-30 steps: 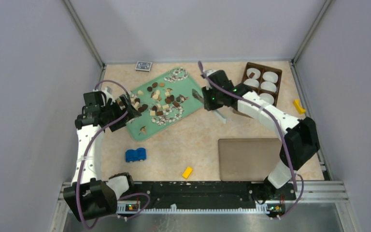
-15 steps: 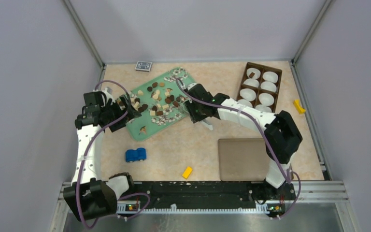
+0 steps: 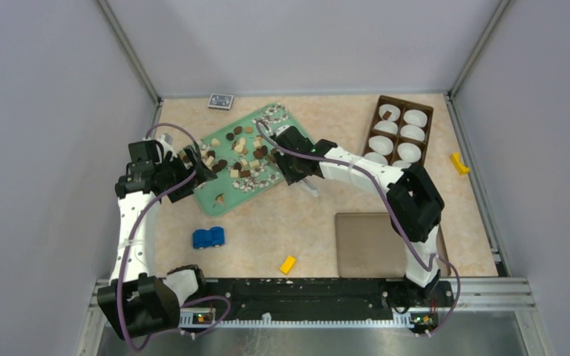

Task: Pack the chocolate

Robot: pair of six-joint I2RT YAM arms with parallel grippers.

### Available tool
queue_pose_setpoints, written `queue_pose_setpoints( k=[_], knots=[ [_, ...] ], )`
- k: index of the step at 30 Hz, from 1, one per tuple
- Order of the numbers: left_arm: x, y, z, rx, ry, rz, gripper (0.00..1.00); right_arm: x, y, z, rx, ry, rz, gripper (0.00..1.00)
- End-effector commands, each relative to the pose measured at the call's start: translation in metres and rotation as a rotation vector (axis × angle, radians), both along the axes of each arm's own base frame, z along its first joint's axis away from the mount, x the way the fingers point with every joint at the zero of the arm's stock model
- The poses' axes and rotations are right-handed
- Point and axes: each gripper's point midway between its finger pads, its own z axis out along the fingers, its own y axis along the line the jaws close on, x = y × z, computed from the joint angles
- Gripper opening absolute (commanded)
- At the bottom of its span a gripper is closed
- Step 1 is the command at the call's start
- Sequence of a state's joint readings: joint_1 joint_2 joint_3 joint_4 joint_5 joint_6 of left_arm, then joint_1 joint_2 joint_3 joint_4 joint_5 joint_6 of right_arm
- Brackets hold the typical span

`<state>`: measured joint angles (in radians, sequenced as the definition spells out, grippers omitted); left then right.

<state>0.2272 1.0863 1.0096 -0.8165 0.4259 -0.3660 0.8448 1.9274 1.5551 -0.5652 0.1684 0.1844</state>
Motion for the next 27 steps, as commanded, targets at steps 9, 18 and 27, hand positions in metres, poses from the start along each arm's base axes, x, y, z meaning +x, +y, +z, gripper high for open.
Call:
queue_pose_setpoints(
  k=[9,18,27],
  knots=[
    [0.001,-0.001,0.008,0.018,-0.04,-0.018,0.99,0.022,0.029,0.019,0.032,-0.08,0.019,0.32],
    [-0.001,-0.001,0.007,0.019,-0.042,-0.016,0.99,0.012,0.015,0.07,0.103,-0.142,-0.007,0.14],
    [0.0,-0.001,0.007,0.018,-0.043,-0.017,0.99,0.016,-0.052,0.115,0.183,-0.186,-0.156,0.14]
  ],
)
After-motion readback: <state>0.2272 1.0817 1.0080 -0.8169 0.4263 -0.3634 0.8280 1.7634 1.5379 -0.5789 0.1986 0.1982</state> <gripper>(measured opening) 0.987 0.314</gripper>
